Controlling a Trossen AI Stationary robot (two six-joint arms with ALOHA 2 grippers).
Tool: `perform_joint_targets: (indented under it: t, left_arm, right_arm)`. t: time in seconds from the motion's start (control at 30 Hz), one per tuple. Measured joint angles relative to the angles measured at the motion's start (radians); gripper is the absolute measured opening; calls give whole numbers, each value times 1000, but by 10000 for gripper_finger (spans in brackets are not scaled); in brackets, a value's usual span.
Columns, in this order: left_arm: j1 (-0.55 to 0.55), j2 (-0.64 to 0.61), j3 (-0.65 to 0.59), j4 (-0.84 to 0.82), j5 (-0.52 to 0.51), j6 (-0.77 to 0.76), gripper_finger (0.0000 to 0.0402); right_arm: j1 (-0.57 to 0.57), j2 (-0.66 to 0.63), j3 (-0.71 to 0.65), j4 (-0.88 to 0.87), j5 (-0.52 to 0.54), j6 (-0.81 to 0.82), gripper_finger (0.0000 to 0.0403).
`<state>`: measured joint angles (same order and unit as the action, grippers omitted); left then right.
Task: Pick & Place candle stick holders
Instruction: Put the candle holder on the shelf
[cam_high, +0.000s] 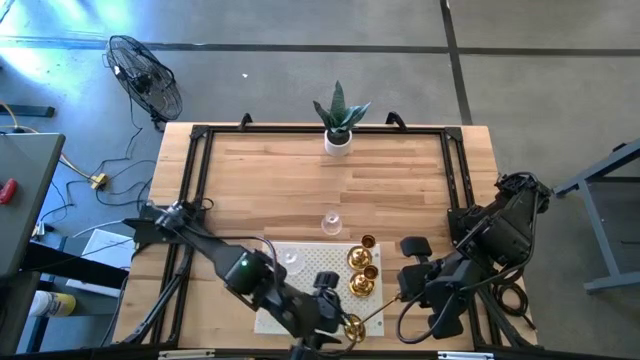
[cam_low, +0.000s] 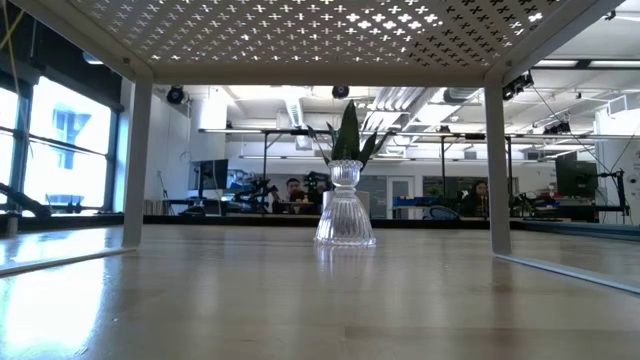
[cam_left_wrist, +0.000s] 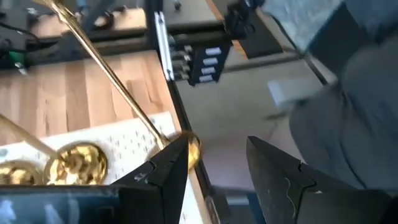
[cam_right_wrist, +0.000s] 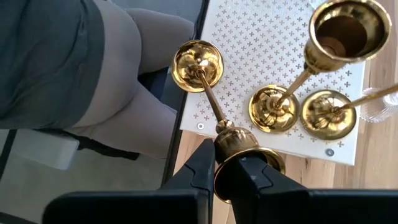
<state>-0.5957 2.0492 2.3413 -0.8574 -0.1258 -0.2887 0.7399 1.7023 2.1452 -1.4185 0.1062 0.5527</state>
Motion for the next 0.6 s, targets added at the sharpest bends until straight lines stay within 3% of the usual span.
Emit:
perform_joint_targets:
  t: [0.2,0.6]
  left_arm:
    - [0,33,1,133,-158,-58,159]
    - [7,68,2,167,-174,-135,159]
  right_arm:
    - [0,0,0,23,0,-20,16]
    - [9,0,0,25,-4,-38,17]
